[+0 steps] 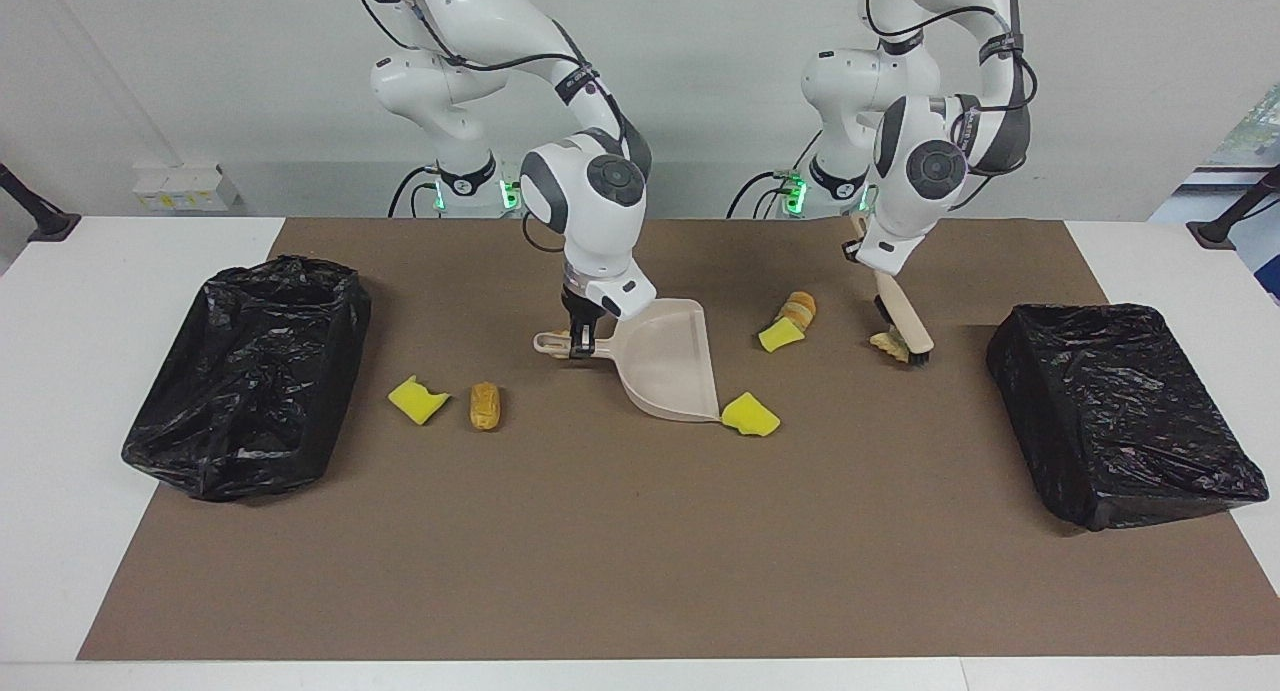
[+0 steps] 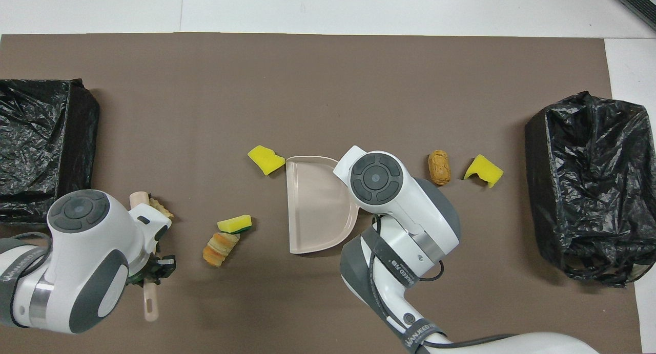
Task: Sweep and dump trash in bin
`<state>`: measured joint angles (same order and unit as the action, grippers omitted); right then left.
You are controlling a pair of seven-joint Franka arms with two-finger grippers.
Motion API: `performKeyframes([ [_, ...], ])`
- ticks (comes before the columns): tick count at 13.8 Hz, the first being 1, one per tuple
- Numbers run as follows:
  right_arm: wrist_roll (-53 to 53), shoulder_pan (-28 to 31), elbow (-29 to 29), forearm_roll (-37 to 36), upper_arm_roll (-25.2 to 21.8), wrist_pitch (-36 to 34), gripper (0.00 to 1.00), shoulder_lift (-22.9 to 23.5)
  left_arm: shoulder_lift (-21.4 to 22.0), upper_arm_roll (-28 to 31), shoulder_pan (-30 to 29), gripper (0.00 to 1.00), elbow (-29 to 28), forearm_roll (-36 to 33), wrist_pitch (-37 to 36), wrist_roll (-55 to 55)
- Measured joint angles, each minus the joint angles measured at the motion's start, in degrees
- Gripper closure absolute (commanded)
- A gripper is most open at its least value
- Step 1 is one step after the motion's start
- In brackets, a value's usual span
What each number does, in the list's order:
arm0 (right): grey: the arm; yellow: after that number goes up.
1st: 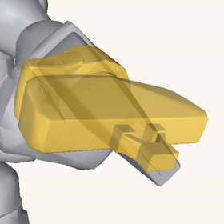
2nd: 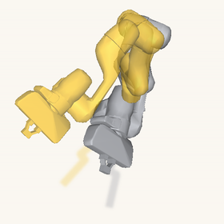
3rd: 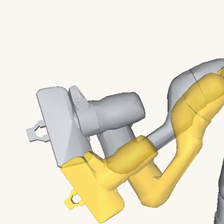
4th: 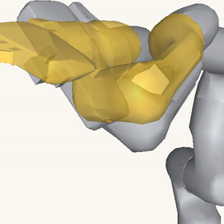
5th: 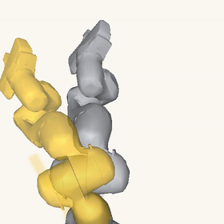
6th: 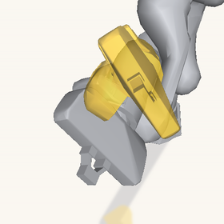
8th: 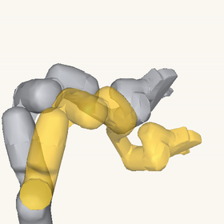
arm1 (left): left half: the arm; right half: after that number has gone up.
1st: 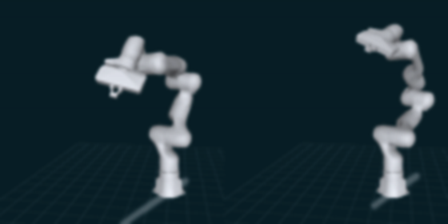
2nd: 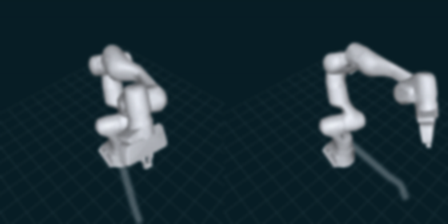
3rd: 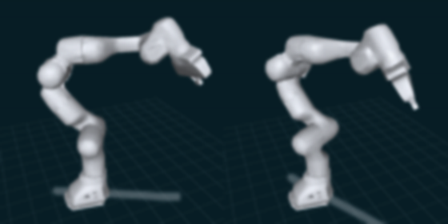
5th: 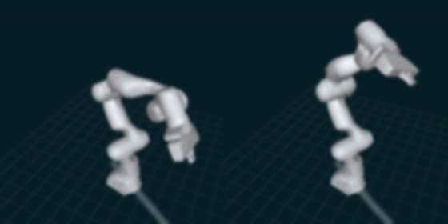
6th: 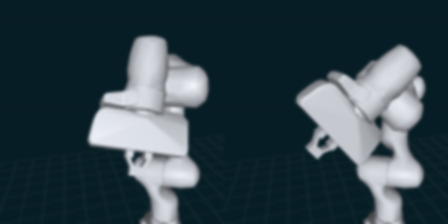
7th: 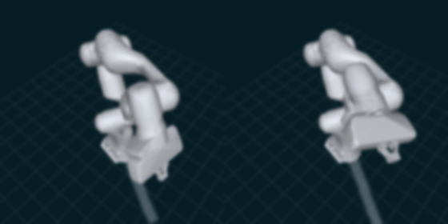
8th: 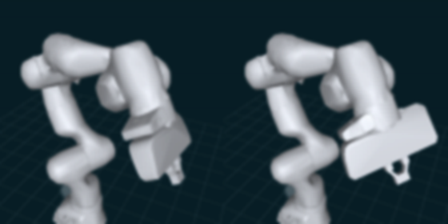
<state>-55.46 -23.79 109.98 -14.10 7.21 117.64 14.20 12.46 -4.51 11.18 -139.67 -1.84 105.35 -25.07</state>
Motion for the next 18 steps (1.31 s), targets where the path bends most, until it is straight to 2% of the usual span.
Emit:
performKeyframes([
  [4, -0.1, 0.0, 0.1, -0.9, 0.0, 0.0, 1.00, 0.0, -2.1, -0.2, 9.1, 1.00, 0.7, 2.6, 4.5, -3.5],
  [6, -0.2, 0.0, 0.1, -1.0, 0.0, 0.0, 1.00, 0.0, -3.6, -0.4, 11.9, 1.00, 3.3, 3.4, 4.2, -4.0],
  [9, -0.2, 0.0, 0.1, -1.0, 0.0, 0.0, 1.00, 0.0, -5.8, -0.3, 12.7, 1.00, 10.1, 3.5, -0.9, -4.1],
  [12, -0.6, 0.0, 0.1, -3.2, 0.0, -0.5, 1.00, 0.0, -5.1, 0.1, 12.7, 1.00, 13.8, 3.5, -11.3, -4.6],
  [14, -0.6, 0.0, 0.1, -4.2, 0.0, -1.2, 1.00, -0.1, -3.5, 0.2, 12.7, 1.00, 12.4, 3.5, -15.5, -8.4],
  [18, -0.6, 0.2, -1.1, -5.0, -0.1, -1.2, 1.00, 0.1, 0.2, 0.1, 12.7, 1.00, 4.8, 3.6, -13.5, -18.7],
])
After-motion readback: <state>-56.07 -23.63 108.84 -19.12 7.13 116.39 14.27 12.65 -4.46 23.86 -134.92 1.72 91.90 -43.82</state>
